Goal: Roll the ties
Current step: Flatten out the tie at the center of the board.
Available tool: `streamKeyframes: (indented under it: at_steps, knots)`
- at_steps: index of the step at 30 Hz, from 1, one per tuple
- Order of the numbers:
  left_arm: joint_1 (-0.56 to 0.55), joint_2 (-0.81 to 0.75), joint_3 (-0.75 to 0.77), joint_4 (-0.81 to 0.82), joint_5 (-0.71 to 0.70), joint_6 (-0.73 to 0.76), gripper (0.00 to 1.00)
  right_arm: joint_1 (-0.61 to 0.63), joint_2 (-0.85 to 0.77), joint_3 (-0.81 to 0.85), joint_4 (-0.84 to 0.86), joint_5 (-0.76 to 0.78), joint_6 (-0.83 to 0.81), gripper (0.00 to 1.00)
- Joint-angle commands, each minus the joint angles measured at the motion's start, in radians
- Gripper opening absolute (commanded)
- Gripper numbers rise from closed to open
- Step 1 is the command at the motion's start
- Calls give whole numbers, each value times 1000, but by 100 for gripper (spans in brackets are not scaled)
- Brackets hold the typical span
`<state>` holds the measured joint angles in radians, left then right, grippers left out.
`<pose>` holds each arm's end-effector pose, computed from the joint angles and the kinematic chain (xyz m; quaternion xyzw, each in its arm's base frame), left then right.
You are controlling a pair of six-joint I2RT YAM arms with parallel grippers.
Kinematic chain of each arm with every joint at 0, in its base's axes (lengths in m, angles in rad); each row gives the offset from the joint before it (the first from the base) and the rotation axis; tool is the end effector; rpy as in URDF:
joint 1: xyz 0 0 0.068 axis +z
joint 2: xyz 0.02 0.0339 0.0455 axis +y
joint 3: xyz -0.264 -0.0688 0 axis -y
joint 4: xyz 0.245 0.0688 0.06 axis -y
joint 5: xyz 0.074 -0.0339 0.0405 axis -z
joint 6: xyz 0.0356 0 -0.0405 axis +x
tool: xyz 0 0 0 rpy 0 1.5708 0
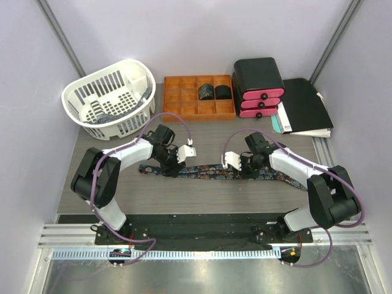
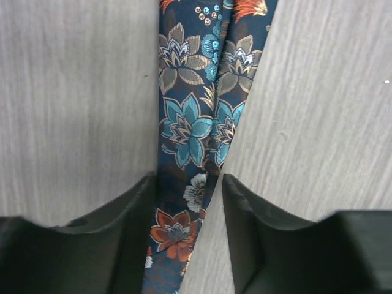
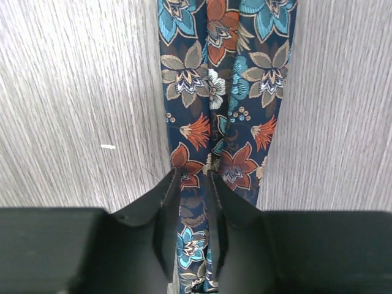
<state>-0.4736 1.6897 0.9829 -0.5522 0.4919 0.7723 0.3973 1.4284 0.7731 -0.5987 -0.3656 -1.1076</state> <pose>0.2672 -0.1559 0.1619 0.5897 0.7561 -0.2154 0.1847 0.2226 0.1072 0.1712 -0.6846 0.6893 0.1144 0.2078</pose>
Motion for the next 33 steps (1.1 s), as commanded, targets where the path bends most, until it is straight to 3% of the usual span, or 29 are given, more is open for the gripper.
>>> streamKeyframes:
  at_steps: [1,2,3,4,6,8,11,23,33]
  knots:
    - [-26,-51,-3,-44,40,57,43,6,-39,14,11,-9,-15,29]
    - [-31,-61,-4,-55,43,70,42,6,-37,21,10,-16,-6,35]
    - [-39,-68,-9,-66,50,90,42,6,-37,31,4,-22,21,63]
    - [-42,-74,-9,-68,56,96,44,6,-36,49,-1,-32,35,77]
    - [-43,-91,-3,-69,86,101,60,6,-31,63,-1,-70,55,100]
    - [-43,-97,2,-63,102,99,71,9,-17,77,8,-101,64,100]
    - [-45,-85,8,-48,103,91,78,15,36,100,17,-113,63,100]
    - [-46,-71,-13,-23,77,91,82,55,190,150,88,-95,71,100]
    - [-46,-68,-27,12,54,58,82,71,115,95,91,-62,72,58]
